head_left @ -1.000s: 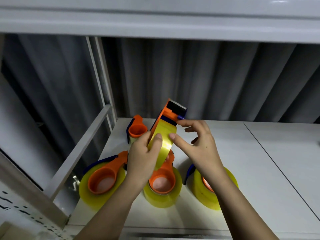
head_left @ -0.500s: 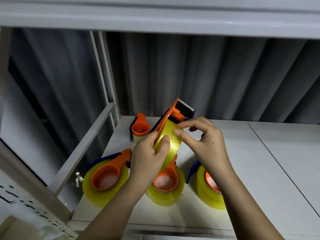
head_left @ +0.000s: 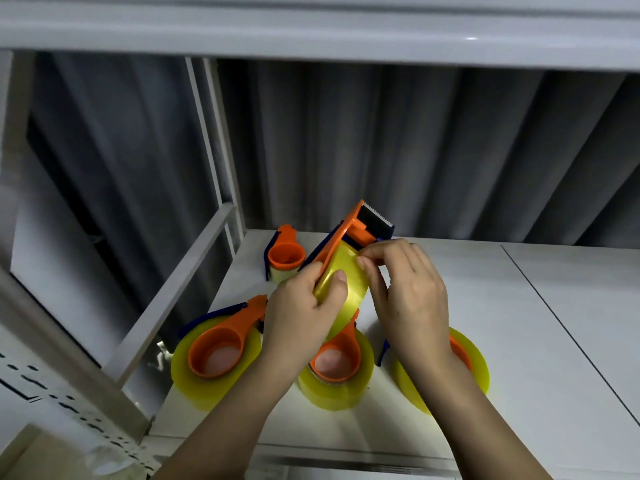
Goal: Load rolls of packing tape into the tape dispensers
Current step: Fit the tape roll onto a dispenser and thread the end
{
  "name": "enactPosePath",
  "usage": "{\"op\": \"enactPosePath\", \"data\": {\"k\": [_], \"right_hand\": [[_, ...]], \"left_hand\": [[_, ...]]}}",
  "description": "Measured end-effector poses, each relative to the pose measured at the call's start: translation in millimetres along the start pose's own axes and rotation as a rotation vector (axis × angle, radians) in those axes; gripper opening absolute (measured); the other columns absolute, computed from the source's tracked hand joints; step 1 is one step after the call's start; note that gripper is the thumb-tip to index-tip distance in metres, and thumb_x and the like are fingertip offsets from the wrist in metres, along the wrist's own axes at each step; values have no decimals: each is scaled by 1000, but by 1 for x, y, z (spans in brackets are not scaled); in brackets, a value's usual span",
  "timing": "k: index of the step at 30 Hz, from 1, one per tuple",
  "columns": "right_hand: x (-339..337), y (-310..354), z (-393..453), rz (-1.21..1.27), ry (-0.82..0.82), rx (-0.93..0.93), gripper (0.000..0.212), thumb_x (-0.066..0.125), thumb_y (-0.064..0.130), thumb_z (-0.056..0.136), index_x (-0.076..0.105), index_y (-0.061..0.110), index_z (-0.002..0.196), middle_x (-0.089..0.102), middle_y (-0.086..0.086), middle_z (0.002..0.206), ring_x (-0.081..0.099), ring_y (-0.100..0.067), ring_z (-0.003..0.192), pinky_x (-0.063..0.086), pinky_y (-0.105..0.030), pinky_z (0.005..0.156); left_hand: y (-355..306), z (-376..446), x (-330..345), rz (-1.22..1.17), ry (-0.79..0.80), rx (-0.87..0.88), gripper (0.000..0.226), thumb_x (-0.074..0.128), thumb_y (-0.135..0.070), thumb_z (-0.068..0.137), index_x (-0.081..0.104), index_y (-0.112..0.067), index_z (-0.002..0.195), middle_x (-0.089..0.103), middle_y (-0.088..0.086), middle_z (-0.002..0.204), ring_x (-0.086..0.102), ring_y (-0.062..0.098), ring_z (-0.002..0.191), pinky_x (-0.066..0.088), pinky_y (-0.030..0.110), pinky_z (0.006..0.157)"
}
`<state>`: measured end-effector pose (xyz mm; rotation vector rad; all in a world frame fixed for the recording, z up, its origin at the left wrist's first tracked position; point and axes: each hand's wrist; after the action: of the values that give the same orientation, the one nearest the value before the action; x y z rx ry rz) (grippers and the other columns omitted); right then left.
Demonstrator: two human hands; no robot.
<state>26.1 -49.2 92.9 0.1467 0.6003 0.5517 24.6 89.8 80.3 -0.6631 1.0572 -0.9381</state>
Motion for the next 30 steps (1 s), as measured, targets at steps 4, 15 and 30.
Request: {"op": "enactPosePath", "data": {"k": [4, 15, 30], "right_hand": [[1, -3, 3, -20, -6, 9, 22, 47, 28, 95, 61, 12, 88, 63, -2, 78, 58, -21, 71, 45, -28, 62], [0, -19, 15, 4, 140, 76, 16, 55, 24, 96, 60, 9, 93, 66, -7, 76, 61, -26, 65, 42, -26, 57], [-20, -42, 48, 385, 567, -120, 20, 52, 20, 93, 68, 31, 97, 60, 26, 91, 46, -4, 95, 35, -10, 83]], "left_hand": [[2, 0, 0, -13, 32, -10, 55, 37, -62, 79, 58, -11, 80, 63, 13, 68, 65, 27, 62, 53, 51, 59], [-2, -4, -7, -13, 88, -1, 53, 39, -62, 76, 53, -11, 72, 53, 10, 59, 55, 23, 55, 51, 41, 54], [-1, -1, -10, -205, 172, -140, 67, 46, -61, 75, 54, 5, 84, 54, 33, 70, 56, 47, 65, 50, 61, 63]]}}
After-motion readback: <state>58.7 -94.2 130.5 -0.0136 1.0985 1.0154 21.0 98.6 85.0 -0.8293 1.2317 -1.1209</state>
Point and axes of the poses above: each hand's wrist, its own z-axis towards the middle knuckle, its own x-axis out of the palm, y = z × x
